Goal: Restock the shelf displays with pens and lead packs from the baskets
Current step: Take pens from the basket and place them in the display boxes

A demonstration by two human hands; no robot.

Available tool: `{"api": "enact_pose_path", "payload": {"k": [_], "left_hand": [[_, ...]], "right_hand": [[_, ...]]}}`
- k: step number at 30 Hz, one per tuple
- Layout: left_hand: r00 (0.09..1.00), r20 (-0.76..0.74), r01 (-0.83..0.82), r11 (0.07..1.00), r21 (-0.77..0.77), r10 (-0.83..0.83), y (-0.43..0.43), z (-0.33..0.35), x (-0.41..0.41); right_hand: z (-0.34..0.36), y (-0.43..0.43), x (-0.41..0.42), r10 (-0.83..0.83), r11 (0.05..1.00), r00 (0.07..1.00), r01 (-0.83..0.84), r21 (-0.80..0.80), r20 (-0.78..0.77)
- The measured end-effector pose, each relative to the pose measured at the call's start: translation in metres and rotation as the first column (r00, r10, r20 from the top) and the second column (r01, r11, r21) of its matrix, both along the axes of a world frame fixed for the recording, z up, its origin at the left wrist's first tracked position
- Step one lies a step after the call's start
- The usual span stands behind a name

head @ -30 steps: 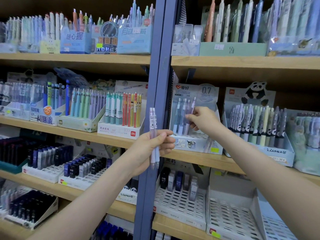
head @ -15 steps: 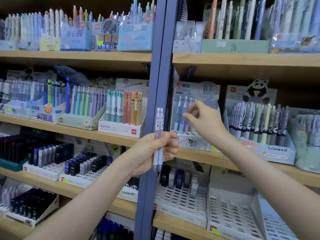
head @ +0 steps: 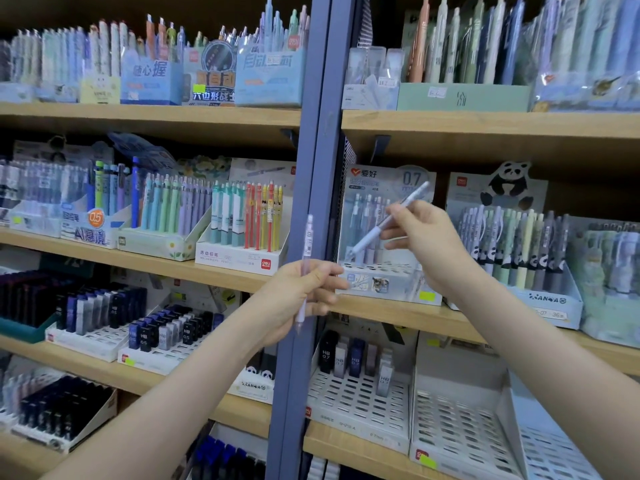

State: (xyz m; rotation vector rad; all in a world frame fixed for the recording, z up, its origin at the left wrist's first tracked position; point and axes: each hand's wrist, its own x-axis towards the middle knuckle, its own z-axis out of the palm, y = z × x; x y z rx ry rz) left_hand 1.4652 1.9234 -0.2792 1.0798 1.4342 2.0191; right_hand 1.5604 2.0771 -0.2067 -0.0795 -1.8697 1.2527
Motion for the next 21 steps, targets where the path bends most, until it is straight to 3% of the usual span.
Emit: {"api": "enact_pose_path", "payload": {"k": [4, 8, 15, 21], "left_hand": [[0.995, -0.024, -0.099, 0.995, -0.012, 0.099, -0.001, -0.004, -0.003], [0.989, -0.008, -0.148, 0.988, -0.041, 0.147, 0.001, -0.002, -0.001], [0.977, 0.211, -0.011, 0.990, 0.137, -0.018, 0.002, 0.001, 0.000], [0.986, 0.162, -0.062, 0.988, 0.142, 0.039, 0.004, -0.002, 0.000]], "right_hand": [[-0.002, 0.011, -0.006, -0.192, 0.956, 0.981, 0.182, 0.230, 0.022], [-0.004, 0.011, -0.015, -0.250, 0.906, 0.964, 0.200, 0.374, 0.090], [0.002, 0.007, -0.029, -0.282, 0.857, 0.944, 0.167, 0.487, 0.171], [0.000, 0.010, -0.035, -0.286, 0.857, 0.935, 0.152, 0.492, 0.210]]}}
